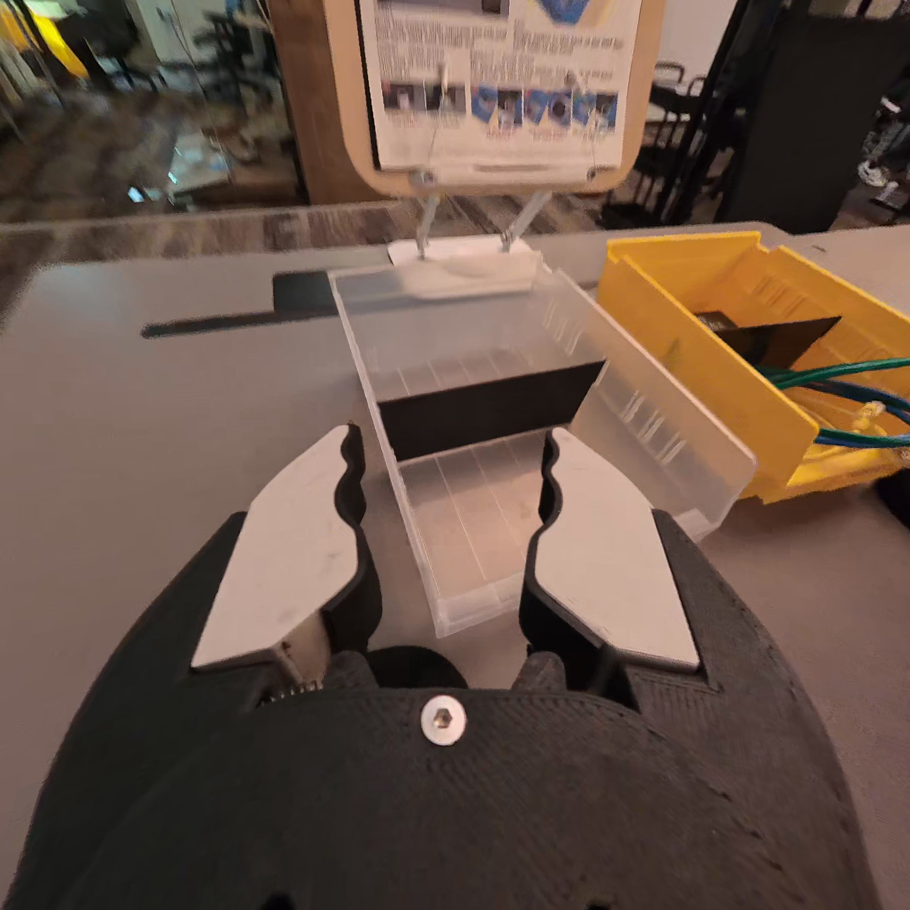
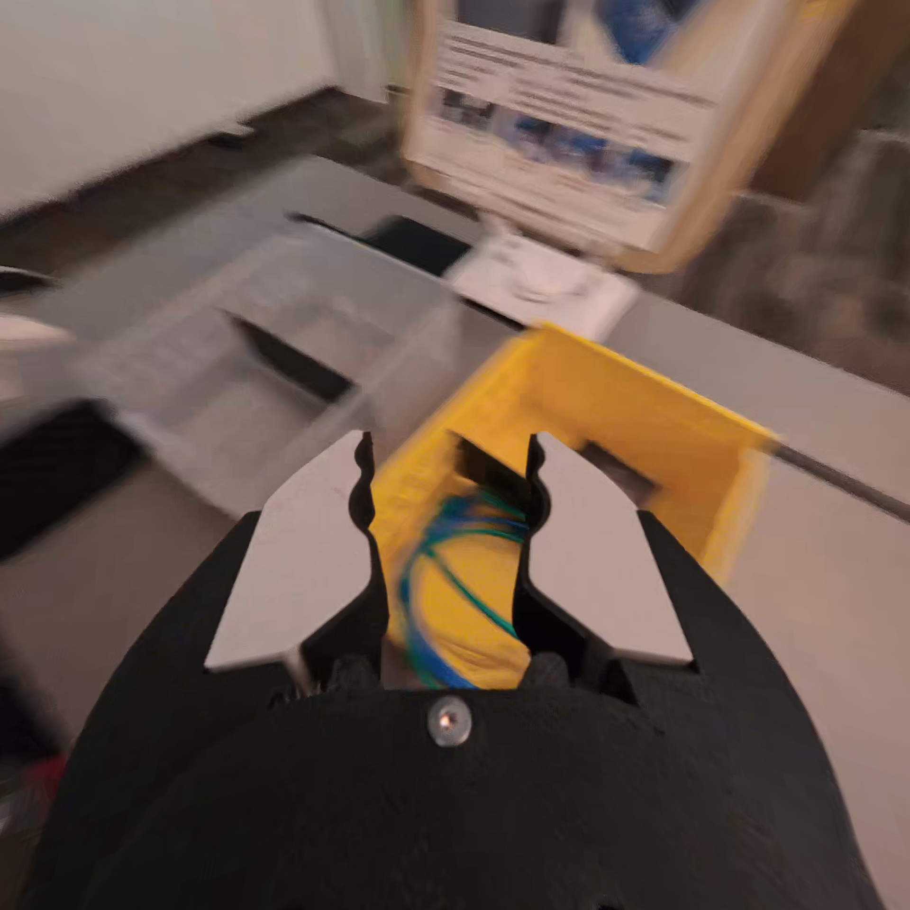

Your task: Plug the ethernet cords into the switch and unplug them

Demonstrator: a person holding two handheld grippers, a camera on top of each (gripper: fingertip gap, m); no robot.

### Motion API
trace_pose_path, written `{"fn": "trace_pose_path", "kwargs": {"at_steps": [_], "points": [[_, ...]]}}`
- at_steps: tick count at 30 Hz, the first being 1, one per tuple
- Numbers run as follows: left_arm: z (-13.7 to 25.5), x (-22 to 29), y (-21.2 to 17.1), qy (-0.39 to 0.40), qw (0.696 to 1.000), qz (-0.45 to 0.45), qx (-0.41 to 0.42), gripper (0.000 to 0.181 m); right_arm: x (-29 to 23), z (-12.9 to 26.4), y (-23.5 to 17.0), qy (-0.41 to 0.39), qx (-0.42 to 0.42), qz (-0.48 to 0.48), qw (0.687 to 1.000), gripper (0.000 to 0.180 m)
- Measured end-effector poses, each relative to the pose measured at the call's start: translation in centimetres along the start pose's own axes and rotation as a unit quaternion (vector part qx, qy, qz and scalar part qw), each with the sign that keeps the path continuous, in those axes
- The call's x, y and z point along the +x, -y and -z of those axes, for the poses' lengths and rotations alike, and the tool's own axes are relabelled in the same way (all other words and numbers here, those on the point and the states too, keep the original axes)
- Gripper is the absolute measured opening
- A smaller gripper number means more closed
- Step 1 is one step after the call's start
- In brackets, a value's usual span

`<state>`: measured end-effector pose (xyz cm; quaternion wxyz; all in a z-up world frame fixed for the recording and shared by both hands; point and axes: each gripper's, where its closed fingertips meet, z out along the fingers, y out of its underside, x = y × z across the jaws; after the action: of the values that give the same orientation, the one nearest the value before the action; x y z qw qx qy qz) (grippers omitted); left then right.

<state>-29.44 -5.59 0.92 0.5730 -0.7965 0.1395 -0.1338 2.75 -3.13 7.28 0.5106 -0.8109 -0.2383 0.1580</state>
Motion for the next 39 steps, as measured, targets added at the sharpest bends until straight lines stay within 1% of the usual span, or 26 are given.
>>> {"fn": "trace_pose_path", "kwargs": {"at_steps": [1, 2, 3, 4, 5, 7, 9, 12, 15, 17, 21, 22, 23, 24, 26, 28, 30, 32, 33, 37, 39], "points": [[0.4, 0.4, 0.8, 0.013, 1.0, -0.011, 0.019, 0.07, -3.4, -1.1, 0.7, 0.075, -0.007, -0.025, 0.997, 0.06], [0.9, 0.7, 1.6, 0.03, 0.999, -0.02, 0.039, 0.069, -6.4, -2.3, 0.9, 0.142, -0.031, -0.055, 0.988, 0.06], [1.3, 1.1, 2.3, 0.047, 0.997, -0.032, 0.058, 0.068, -8.7, -3.8, 0.6, 0.188, -0.067, -0.082, 0.976, 0.058], [1.5, 1.4, 2.8, 0.066, 0.994, -0.044, 0.073, 0.067, -10.1, -5.6, 0.0, 0.212, -0.108, -0.101, 0.966, 0.05], [1.6, 1.6, 3.1, 0.085, 0.992, -0.056, 0.08, 0.067, -10.8, -7.5, -1.0, 0.216, -0.15, -0.117, 0.958, 0.047], [1.4, 2.0, 2.9, 0.114, 0.988, -0.075, 0.069, 0.068, -10.7, -11.1, -3.0, 0.186, -0.226, -0.139, 0.946, 0.048], [1.1, 2.1, 2.0, 0.131, 0.988, -0.072, 0.039, 0.071, -9.8, -13.8, -4.3, 0.149, -0.269, -0.156, 0.939, 0.048], [0.8, 1.9, 1.2, 0.149, 0.986, -0.069, 0.016, 0.074, -9.8, -16.2, -5.1, 0.126, -0.301, -0.179, 0.928, 0.048], [0.9, 1.6, 1.3, 0.162, 0.984, -0.071, 0.013, 0.074, -9.4, -17.8, -7.2, 0.076, -0.346, -0.155, 0.922, 0.047], [1.1, 1.3, 1.5, 0.167, 0.983, -0.069, 0.016, 0.074, -9.4, -18.5, -9.0, 0.056, -0.379, -0.148, 0.912, 0.046], [1.2, 1.1, 1.8, 0.173, 0.982, -0.074, 0.019, 0.074, -9.4, -19.4, -12.3, 0.033, -0.433, -0.169, 0.885, 0.041], [1.2, 1.1, 1.8, 0.174, 0.982, -0.076, 0.019, 0.074, -9.8, -19.6, -12.7, 0.042, -0.439, -0.18, 0.879, 0.041], [1.3, 1.2, 1.9, 0.173, 0.982, -0.077, 0.02, 0.073, -10.4, -19.8, -12.5, 0.058, -0.434, -0.2, 0.877, 0.03], [1.3, 1.3, 1.9, 0.171, 0.982, -0.078, 0.02, 0.073, -10.3, -19.8, -12.6, 0.053, -0.44, -0.209, 0.872, 0.027], [1.3, 1.5, 1.8, 0.166, 0.983, -0.078, 0.019, 0.073, -10.1, -19.5, -12.8, 0.05, -0.46, -0.199, 0.864, 0.021], [1.5, 1.8, 1.8, 0.16, 0.984, -0.076, 0.018, 0.073, -9.7, -19.4, -12.9, 0.03, -0.475, -0.19, 0.859, 0.016], [1.8, 2.8, 1.9, 0.129, 0.989, -0.071, 0.02, 0.068, -9.0, -19.8, -12.4, 0.015, -0.468, -0.189, 0.863, 0.012], [2.1, 4.5, 1.6, 0.079, 0.995, -0.062, 0.005, 0.07, -8.8, -20.0, -11.4, 0.021, -0.458, -0.203, 0.865, 0.012], [2.5, 5.2, 1.7, 0.064, 0.996, -0.06, 0.002, 0.072, -8.7, -19.7, -11.0, 0.024, -0.463, -0.2, 0.863, 0.009], [4.9, 6.7, 4.1, 0.04, 0.996, -0.061, 0.051, 0.073, -8.9, -17.9, -7.6, 0.082, -0.461, -0.219, 0.856, 0.005], [6.0, 6.0, 5.0, 0.042, 0.996, -0.041, 0.06, 0.076, -8.4, -16.3, -5.1, 0.107, -0.449, -0.221, 0.859, 0.006]]}}
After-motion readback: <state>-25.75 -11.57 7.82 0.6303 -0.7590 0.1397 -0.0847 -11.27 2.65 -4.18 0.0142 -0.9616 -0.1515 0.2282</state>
